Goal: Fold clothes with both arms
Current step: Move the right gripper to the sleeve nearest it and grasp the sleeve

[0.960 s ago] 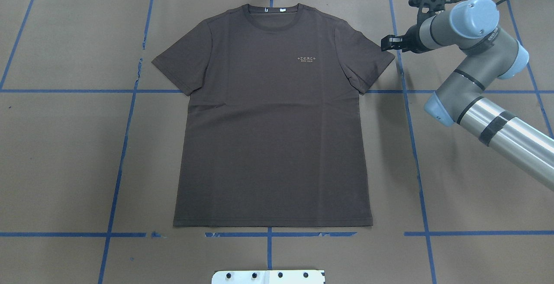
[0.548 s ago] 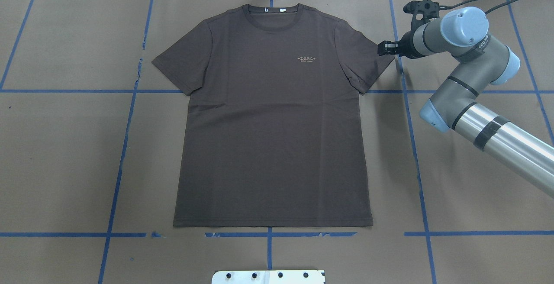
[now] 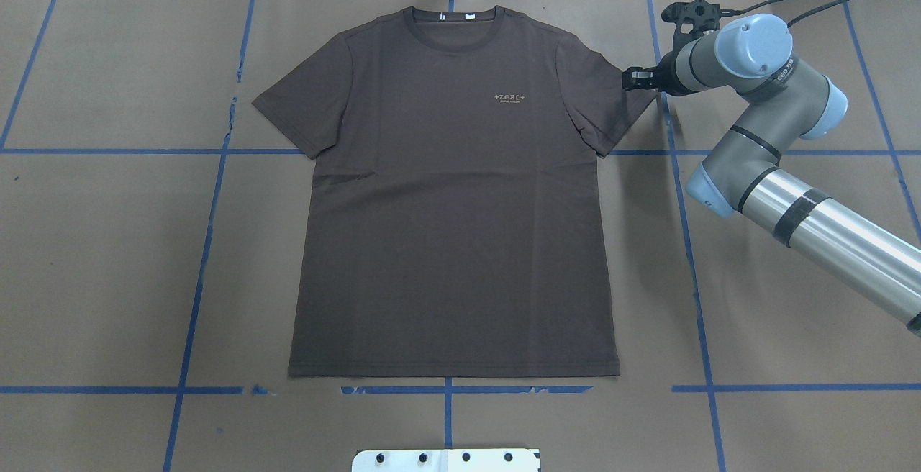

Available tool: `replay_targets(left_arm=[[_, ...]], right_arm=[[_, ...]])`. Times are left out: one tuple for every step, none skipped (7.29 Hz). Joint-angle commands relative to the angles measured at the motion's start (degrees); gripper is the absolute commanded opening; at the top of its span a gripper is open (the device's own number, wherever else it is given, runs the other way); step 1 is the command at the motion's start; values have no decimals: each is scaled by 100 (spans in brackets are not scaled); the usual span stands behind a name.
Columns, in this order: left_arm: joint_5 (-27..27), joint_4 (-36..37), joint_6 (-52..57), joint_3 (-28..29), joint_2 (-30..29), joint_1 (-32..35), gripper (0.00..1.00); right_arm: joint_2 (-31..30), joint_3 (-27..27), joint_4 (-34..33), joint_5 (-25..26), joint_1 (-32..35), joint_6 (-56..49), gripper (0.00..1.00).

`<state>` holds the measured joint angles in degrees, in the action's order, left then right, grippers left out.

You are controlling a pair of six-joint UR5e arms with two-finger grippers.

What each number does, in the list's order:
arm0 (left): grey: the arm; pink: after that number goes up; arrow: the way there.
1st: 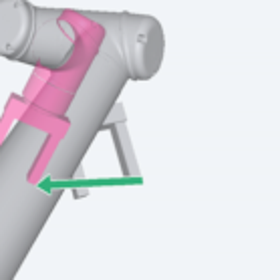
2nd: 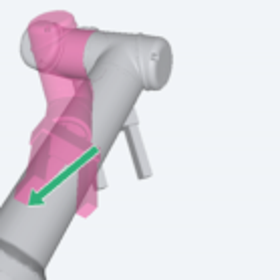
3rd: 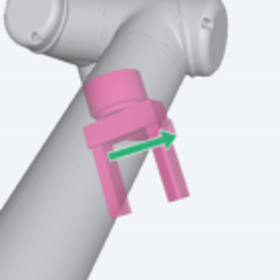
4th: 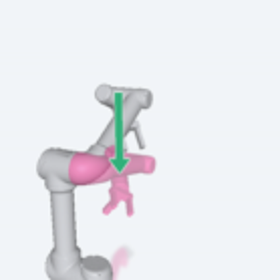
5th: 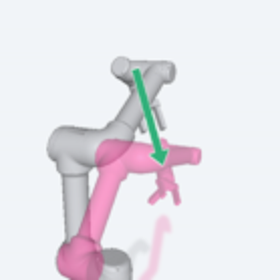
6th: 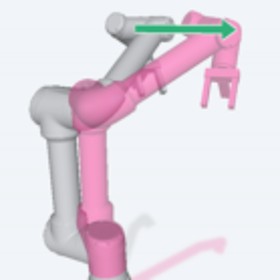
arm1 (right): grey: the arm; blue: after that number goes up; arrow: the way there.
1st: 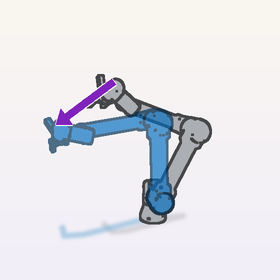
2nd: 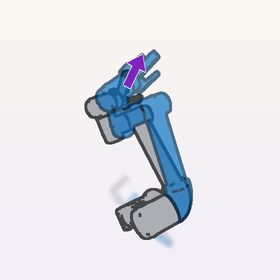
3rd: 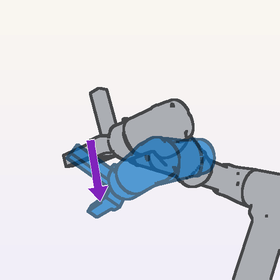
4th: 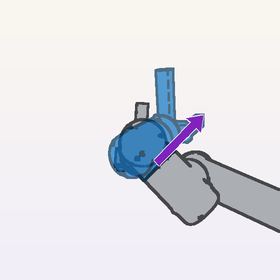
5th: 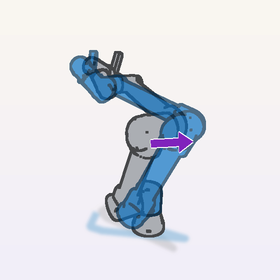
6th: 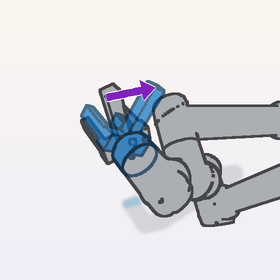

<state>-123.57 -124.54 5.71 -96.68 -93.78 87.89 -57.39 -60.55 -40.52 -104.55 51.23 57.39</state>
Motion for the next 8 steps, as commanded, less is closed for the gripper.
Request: replay_targets(left_arm=[[0,0,0,9,0,0,100],[0,9,0,9,0,0,100],[0,0,0,9,0,0,100],[0,9,-9,9,0,0,100],[0,9,-9,9,0,0,100],[0,0,-9,9,0,0,100],[0,9,-9,18,0,0,100],[0,9,-9,18,0,0,100]], right_arm=[[-9,8,35,5,-16,0,69],[-18,8,35,5,-16,0,69],[-35,0,35,5,-16,-8,69],[-53,0,35,5,-16,-8,69],[-53,-9,35,5,-16,0,69],[-44,-18,44,13,-16,9,58],[-44,-27,44,13,-25,183,23],[-44,-36,44,22,-43,202,0]])
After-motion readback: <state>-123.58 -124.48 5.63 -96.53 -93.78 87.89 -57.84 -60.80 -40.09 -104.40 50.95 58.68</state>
